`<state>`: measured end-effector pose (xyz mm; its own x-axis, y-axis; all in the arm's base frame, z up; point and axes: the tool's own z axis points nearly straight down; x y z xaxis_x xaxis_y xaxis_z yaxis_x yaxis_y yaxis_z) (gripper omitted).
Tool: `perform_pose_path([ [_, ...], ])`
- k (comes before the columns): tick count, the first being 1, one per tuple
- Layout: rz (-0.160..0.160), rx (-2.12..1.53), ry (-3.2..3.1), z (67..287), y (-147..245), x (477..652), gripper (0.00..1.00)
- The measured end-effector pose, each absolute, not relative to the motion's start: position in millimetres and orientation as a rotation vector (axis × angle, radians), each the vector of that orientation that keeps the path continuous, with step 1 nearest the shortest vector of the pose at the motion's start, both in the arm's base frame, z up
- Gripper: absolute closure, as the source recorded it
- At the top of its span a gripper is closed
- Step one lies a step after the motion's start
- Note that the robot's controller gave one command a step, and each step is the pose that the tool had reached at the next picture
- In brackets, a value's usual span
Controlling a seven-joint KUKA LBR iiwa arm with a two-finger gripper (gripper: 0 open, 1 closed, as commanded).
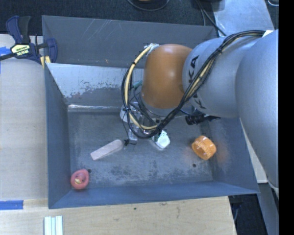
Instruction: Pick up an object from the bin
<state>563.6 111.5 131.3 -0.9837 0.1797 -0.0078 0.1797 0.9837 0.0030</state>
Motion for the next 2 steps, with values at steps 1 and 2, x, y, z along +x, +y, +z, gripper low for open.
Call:
perform_pose_path([
  [1, 0.001, 0.331, 3.127, 100, 141, 530.3, 0.0],
  [2, 0.005, 0.365, 3.113, 70, 136, 548.2, 0.0],
])
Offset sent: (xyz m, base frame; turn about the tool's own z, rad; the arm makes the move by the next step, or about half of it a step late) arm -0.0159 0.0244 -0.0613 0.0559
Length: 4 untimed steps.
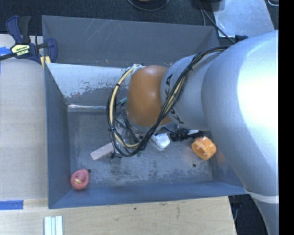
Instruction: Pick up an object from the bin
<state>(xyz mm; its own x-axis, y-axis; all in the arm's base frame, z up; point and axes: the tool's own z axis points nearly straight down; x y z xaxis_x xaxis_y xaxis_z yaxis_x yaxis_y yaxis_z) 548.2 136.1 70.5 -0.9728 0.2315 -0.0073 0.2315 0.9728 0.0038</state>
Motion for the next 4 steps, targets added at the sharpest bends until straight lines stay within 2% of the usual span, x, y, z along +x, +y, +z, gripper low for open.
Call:
perform_pose_path([
  [1, 0.017, 0.488, 3.08, 77.7, 136.9, 537.7, 1.0],
  [4, 0.013, 0.489, 3.085, 84.1, 136.4, 535.8, 1.0],
])
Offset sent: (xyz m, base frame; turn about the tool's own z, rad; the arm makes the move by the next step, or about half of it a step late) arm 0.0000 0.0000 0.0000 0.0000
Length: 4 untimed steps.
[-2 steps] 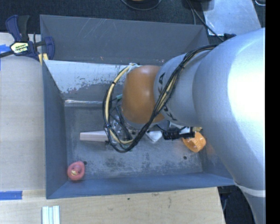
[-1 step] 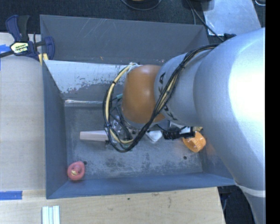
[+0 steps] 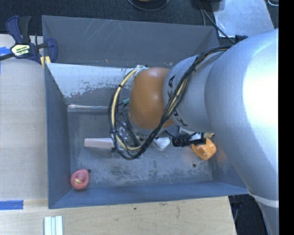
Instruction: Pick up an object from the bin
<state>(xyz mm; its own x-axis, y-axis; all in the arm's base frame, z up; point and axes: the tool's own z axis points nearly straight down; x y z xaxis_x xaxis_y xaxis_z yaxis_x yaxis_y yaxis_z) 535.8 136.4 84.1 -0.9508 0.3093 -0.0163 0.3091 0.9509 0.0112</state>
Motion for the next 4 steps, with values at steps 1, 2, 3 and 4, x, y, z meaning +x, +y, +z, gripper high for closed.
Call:
perform_pose_path([
  [1, 0.013, 0.489, 3.086, 90, 136, 535.1, 1.0],
  [2, 0.009, 0.489, 3.091, 101, 136, 534.0, 1.0],
  [3, 0.008, 0.489, 3.094, 122, 136, 533.1, 1.0],
  [4, 0.011, 0.487, 3.089, 141, 136, 534.7, 1.0],
])
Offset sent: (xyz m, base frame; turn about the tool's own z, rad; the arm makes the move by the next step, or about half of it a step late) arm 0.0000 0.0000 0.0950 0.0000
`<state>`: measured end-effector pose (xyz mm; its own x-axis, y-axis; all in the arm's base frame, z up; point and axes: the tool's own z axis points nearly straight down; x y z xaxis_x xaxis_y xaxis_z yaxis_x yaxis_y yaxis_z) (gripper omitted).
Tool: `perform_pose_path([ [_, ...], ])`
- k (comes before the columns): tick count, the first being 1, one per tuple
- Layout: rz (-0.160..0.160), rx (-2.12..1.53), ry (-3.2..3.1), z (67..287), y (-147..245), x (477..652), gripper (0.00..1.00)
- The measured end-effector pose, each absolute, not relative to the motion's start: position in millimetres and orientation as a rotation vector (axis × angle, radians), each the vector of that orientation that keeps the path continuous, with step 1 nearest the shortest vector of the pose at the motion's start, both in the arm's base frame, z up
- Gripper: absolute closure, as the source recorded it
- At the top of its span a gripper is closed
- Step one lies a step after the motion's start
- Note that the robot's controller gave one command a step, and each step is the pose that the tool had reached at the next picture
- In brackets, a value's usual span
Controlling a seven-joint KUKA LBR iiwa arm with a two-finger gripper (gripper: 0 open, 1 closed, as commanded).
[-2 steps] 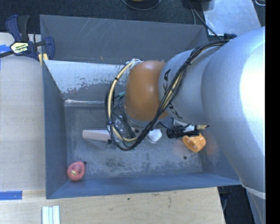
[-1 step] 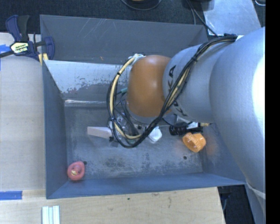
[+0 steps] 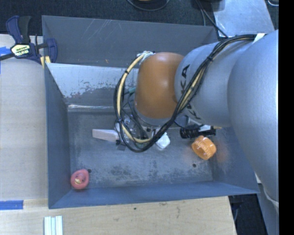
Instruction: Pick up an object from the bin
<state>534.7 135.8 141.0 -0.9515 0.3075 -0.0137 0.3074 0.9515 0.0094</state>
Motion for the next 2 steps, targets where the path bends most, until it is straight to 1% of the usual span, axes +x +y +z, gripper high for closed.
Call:
perform_pose_path([
  [1, 0.012, 0.485, 3.087, 156.0, 135.8, 535.2, 1.0],
  [2, 0.015, 0.484, 3.084, 163.6, 135.9, 535.9, 1.0],
])
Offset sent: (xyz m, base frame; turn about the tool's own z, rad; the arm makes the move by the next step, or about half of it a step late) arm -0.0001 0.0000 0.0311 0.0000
